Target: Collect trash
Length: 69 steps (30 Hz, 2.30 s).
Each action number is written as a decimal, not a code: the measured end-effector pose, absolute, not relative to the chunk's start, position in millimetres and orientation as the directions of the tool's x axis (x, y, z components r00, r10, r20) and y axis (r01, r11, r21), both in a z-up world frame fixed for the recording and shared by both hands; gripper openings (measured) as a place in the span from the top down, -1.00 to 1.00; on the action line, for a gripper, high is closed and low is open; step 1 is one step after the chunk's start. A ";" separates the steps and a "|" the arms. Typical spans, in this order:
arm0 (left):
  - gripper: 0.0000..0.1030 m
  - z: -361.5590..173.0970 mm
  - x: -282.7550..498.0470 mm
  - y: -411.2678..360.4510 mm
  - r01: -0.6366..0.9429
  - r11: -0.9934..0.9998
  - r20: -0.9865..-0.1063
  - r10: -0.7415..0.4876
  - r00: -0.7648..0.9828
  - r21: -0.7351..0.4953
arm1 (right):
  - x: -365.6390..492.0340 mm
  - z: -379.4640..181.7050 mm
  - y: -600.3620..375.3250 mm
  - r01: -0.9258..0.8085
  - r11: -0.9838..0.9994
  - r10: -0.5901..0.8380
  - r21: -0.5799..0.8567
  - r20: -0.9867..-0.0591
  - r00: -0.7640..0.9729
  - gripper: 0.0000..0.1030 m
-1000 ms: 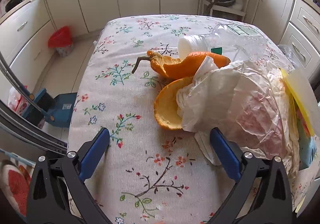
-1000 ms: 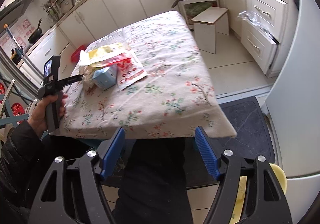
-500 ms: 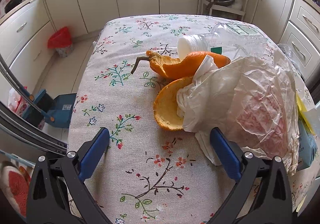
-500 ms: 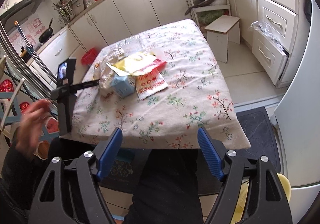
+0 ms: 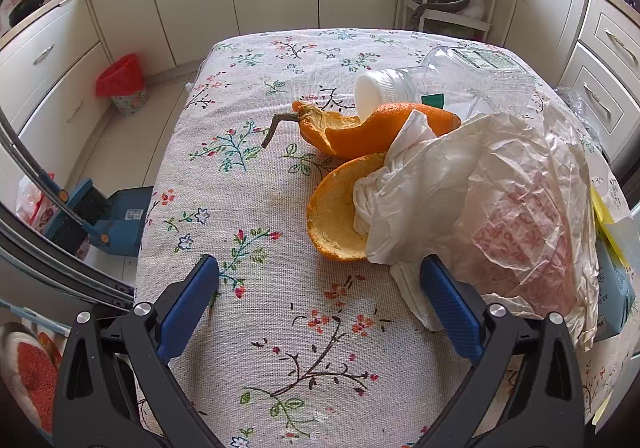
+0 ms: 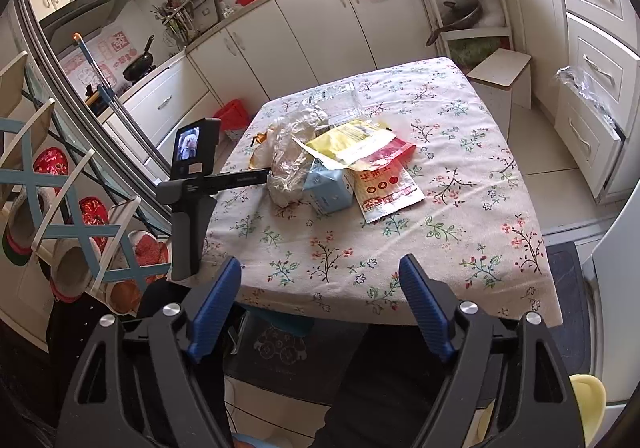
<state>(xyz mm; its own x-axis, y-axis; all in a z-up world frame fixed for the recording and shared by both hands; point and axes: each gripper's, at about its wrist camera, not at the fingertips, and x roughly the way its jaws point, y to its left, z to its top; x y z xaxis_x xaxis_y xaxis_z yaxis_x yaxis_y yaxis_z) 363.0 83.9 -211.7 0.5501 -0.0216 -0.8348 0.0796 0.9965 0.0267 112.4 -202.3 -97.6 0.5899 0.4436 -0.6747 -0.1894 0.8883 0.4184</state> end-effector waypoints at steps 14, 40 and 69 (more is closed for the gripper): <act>-0.87 -211.5 362.8 83.8 0.080 0.996 -0.835 -0.021 0.550 0.027 | 105.6 -95.9 -225.1 -0.129 0.897 0.408 0.422 -0.680 0.610 -0.52; -0.87 -211.3 362.5 84.3 0.081 0.996 -0.835 -0.023 0.550 0.026 | 166.6 -123.1 -232.9 -0.114 0.933 0.335 0.341 -0.711 0.618 -0.52; -0.26 -180.8 293.1 17.1 0.182 0.973 -0.751 -0.228 0.619 -0.145 | 265.7 -127.1 -187.6 -0.224 0.876 0.469 0.427 -0.645 0.603 0.94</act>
